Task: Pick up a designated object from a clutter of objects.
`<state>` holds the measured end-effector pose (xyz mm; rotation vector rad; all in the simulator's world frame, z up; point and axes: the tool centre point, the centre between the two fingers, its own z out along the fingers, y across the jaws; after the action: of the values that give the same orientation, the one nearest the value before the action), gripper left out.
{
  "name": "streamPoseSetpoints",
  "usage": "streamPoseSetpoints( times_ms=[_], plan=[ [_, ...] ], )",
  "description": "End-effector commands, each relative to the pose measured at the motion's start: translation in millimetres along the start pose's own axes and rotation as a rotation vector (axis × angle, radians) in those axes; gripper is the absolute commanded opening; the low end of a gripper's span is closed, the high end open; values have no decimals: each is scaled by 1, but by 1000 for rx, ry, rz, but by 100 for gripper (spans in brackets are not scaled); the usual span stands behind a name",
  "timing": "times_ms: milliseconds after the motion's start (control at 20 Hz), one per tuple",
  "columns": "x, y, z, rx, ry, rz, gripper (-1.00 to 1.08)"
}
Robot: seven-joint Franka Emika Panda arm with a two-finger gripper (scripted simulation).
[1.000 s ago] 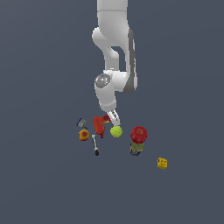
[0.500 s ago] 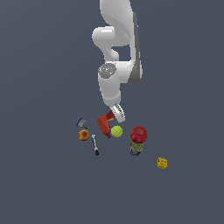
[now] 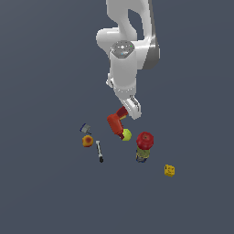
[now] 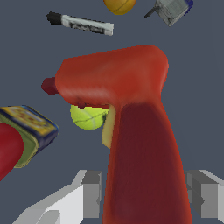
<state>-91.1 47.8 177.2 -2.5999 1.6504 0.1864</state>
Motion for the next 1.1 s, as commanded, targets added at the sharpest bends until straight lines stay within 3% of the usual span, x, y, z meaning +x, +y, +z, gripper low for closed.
streamPoseSetpoints(
  times_ms=[0, 1050],
  plan=[
    [-9, -7, -24, 2, 2, 0, -100],
    [-84, -70, -205, -4, -6, -3, -100]
  ],
)
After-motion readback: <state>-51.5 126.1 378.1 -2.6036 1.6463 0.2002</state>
